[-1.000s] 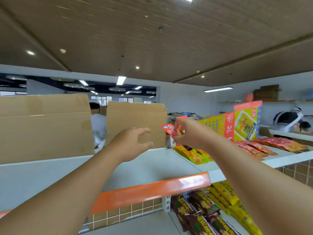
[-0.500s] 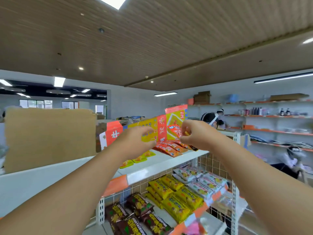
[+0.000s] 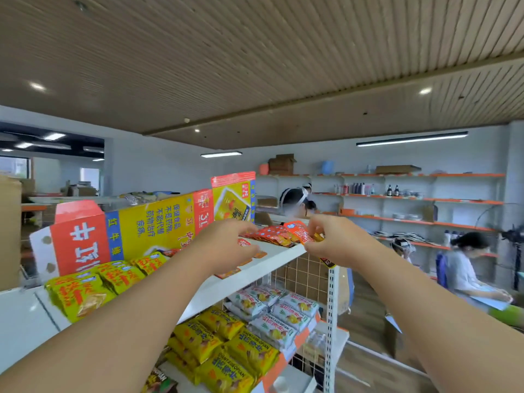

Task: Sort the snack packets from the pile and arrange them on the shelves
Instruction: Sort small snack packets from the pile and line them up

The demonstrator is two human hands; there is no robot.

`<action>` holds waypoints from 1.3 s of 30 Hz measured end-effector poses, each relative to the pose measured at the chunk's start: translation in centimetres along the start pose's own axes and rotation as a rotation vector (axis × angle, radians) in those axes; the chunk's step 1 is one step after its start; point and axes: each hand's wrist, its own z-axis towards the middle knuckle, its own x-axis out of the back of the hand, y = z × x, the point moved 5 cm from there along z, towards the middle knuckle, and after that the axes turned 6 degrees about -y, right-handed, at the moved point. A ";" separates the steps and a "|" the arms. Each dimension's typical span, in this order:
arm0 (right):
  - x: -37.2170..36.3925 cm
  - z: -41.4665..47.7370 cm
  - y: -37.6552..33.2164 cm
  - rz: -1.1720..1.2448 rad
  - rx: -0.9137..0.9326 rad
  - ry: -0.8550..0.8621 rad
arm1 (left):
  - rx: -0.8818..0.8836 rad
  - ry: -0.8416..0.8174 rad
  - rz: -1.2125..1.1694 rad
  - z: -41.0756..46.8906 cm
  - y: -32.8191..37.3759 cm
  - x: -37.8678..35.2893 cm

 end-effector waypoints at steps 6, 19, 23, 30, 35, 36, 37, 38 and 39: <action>-2.2 6.8 4.2 -0.032 -0.056 -0.007 | -0.019 -0.057 -0.062 7.3 -1.3 -4.0; -4.7 18.2 8.9 -0.062 -0.099 -0.031 | -0.063 -0.096 -0.032 20.5 -3.1 -7.9; -5.2 20.4 10.9 -0.052 -0.092 -0.025 | -0.059 -0.121 -0.015 23.3 -3.0 -9.3; -6.3 25.3 16.0 0.034 -0.061 -0.005 | -0.034 -0.141 0.026 28.1 -2.2 -11.8; -8.0 31.5 19.8 0.062 0.029 -0.026 | 0.021 -0.098 0.089 32.9 -2.0 -13.9; -8.4 32.9 20.5 0.070 0.058 -0.031 | 0.037 -0.085 0.097 33.8 -2.1 -14.4; -8.7 34.4 21.1 0.070 0.087 -0.039 | 0.054 -0.074 0.095 34.8 -2.2 -14.8; -9.3 35.9 21.7 0.073 0.116 -0.054 | 0.073 -0.073 0.091 35.6 -2.4 -15.4; -10.0 37.2 22.3 0.084 0.138 -0.076 | 0.094 -0.079 0.098 36.5 -2.7 -16.0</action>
